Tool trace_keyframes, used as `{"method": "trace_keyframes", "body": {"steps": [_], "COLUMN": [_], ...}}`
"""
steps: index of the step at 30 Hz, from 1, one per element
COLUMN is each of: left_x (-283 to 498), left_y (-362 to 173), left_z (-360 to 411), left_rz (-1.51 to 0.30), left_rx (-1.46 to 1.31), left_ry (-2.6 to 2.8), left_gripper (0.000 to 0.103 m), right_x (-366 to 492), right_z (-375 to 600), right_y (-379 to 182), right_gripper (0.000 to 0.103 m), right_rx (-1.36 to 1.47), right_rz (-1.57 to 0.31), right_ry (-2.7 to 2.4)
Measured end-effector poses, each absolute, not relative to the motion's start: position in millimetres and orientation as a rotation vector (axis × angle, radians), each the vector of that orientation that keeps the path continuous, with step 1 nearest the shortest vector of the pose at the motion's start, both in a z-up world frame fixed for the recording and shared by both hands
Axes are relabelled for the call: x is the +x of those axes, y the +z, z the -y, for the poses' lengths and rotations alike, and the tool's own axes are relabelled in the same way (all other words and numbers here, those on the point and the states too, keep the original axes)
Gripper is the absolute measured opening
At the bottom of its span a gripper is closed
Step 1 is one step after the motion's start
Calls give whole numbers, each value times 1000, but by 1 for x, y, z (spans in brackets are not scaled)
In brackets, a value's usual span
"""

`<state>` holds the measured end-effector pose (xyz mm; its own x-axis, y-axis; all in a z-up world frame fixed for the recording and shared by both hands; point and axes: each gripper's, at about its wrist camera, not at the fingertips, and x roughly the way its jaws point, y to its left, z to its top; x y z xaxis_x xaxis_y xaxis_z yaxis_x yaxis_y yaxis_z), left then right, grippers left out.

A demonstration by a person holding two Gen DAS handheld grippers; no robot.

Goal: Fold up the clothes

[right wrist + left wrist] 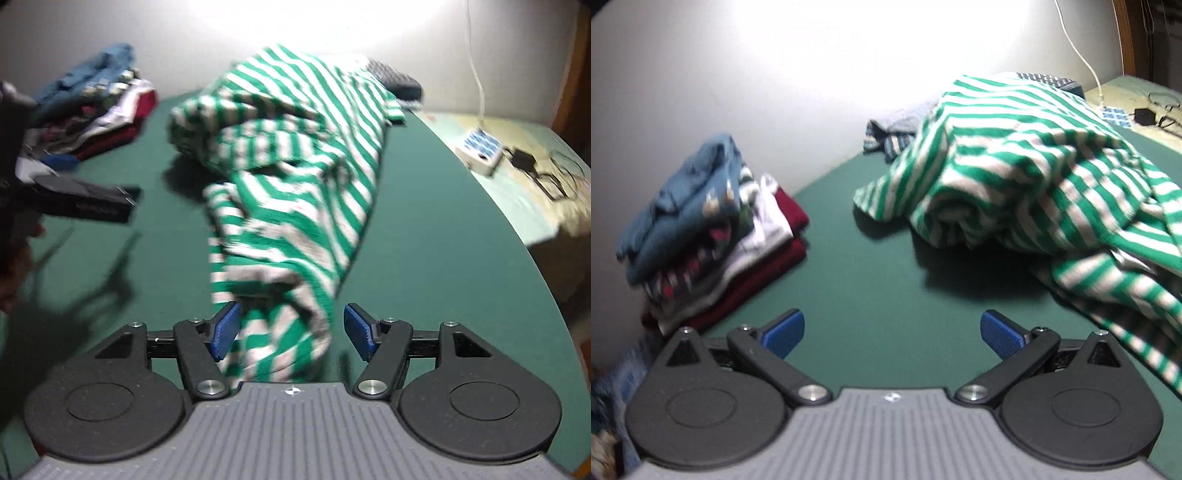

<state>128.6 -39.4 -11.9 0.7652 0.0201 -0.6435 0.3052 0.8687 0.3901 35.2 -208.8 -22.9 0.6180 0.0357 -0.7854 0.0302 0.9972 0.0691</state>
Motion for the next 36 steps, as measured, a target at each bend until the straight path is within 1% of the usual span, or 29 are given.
{"method": "trace_keyframes", "body": {"steps": [1, 2, 3, 5, 7, 8, 12, 14, 16, 18, 19, 20, 21, 23, 24, 25, 26, 27, 28, 32, 35, 36], "left_x": [136, 142, 148, 158, 165, 168, 171, 162, 150, 143, 143, 144, 146, 153, 156, 161, 166, 168, 170, 160, 147, 144], "left_y": [-10, -8, -7, -8, -12, -15, -27, -38, -49, -55, -56, -55, -55, -56, -56, -56, -56, -56, -57, -62, -72, -75], "left_z": [43, 46, 49, 57, 68, 74, 103, 121, 134, 140, 141, 140, 139, 134, 131, 124, 117, 112, 106, 105, 113, 115], "left_rz": [-676, -668, -664, -659, -660, -665, -673, -653, -611, -566, -559, -558, -557, -542, -534, -546, -559, -560, -561, -509, -413, -388], "left_rx": [532, 552, 567, 609, 630, 631, 658, 708, 771, 818, 826, 826, 826, 845, 854, 841, 827, 814, 801, 816, 860, 868], "left_ry": [-157, -160, -165, -170, -187, -204, -277, -323, -337, -333, -336, -338, -339, -302, -283, -275, -269, -265, -261, -276, -273, -272], "left_gripper": [99, 97, 93, 89, 83, 82, 73, 72, 66, 64, 61, 60, 60, 61, 64, 70, 74, 79, 81, 81, 81, 80], "right_x": [35, 36, 34, 26, 16, 13, 12, 13, 13, 17, 19, 20, 21, 23, 24, 23, 23, 22, 21, 16, 9, 6], "right_z": [213, 220, 228, 241, 257, 266, 298, 304, 304, 303, 305, 305, 307, 309, 311, 312, 313, 313, 314, 311, 297, 294], "right_y": [-25, -27, -29, -24, -12, -10, -17, -25, -30, -34, -35, -35, -36, -36, -36, -36, -36, -36, -36, -37, -43, -44], "right_gripper": [53, 23, 12, 11, 10, 10, 11, 12, 13, 20, 22, 26, 32, 39, 42, 43, 44, 45, 45, 44, 42, 43], "right_rx": [94, 112, 104, 37, -39, -52, -21, 21, 36, 45, 55, 55, 55, 62, 68, 73, 78, 84, 93, 114, 65, 48], "right_rz": [-919, -924, -928, -874, -819, -815, -869, -897, -898, -903, -894, -890, -887, -886, -885, -886, -887, -888, -890, -890, -882, -864], "right_ry": [-4, 12, 31, 1, -59, -84, -155, -161, -176, -190, -193, -197, -203, -219, -224, -224, -223, -219, -212, -171, -137, -143]}}
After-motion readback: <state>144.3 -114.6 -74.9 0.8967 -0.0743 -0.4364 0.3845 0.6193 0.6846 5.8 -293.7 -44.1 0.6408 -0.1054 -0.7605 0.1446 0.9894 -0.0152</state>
